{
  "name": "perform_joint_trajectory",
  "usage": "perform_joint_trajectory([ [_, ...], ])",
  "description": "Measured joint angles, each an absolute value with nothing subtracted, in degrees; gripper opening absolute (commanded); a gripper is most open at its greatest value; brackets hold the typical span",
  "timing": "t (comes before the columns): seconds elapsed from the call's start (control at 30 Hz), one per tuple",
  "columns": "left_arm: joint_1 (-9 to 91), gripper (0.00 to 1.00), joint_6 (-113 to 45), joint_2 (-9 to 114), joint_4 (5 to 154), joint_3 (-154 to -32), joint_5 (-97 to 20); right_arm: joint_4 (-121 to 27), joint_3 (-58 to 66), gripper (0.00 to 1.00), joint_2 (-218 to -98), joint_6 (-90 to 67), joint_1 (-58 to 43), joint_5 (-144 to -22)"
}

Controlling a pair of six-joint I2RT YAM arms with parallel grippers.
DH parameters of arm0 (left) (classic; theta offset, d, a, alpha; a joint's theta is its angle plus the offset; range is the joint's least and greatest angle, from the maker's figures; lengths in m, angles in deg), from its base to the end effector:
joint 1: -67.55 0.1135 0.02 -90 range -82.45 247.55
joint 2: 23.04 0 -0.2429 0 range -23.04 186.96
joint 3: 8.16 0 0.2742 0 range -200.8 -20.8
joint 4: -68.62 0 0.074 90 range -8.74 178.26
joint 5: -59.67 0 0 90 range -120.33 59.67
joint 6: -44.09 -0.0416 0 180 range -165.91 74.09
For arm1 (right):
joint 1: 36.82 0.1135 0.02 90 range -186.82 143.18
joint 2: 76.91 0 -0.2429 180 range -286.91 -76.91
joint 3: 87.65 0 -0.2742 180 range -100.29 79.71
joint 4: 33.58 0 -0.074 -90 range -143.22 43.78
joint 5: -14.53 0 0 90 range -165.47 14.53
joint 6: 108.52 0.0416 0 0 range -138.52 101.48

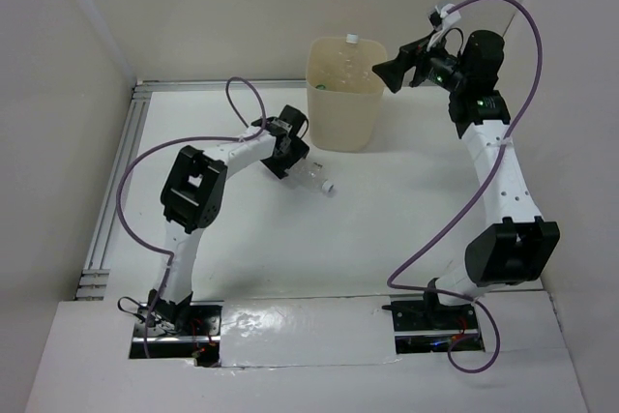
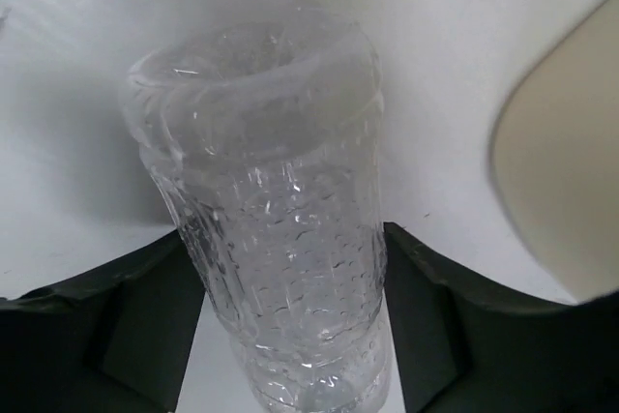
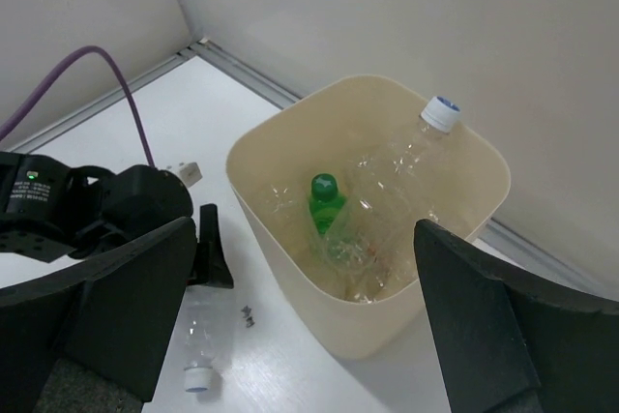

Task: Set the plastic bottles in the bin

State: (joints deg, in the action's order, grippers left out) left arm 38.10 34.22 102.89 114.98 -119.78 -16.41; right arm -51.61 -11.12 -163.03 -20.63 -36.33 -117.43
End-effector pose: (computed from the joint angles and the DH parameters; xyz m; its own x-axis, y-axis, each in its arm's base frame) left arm 0.4266 -0.2294 0.1427 -0.4992 -0.8163 -0.2906 -0.6837 0.5771 -0.4466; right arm 0.3700 0.0310 0.4364 0.0130 -0.0273 -0.9995 -0.6749 0.7374 -0.0289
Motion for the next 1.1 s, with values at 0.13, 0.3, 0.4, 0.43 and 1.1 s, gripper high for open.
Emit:
perform_joint_trajectory([
  [0.13,37.8,0.56,32.0,100.0,115.1,-115.6,-15.6,-51.3,-9.3,1.0,-162.6,-19.6,-36.5,-118.0],
  [0.3,37.7,0.15,28.8,97.4,115.8,-112.3,-15.0,-51.4,-7.0,1.0,-162.2,-19.0,-36.5,-118.4],
  [0.4,37.4,0.07,24.4,93.1,116.7,-108.4,-13.7,-52.0,-5.3,0.77,-160.9,-20.1,-36.5,-119.2],
  [0.43,37.4,0.06,22.8,91.1,117.3,-107.3,-13.4,-52.5,-4.5,0.49,-160.1,-21.3,-36.6,-119.5],
  [1.1,32.1,0.21,-5.4,91.5,79.8,-146.6,-5.6,-63.7,31.3,0.56,-142.7,-33.5,-43.3,-109.3],
])
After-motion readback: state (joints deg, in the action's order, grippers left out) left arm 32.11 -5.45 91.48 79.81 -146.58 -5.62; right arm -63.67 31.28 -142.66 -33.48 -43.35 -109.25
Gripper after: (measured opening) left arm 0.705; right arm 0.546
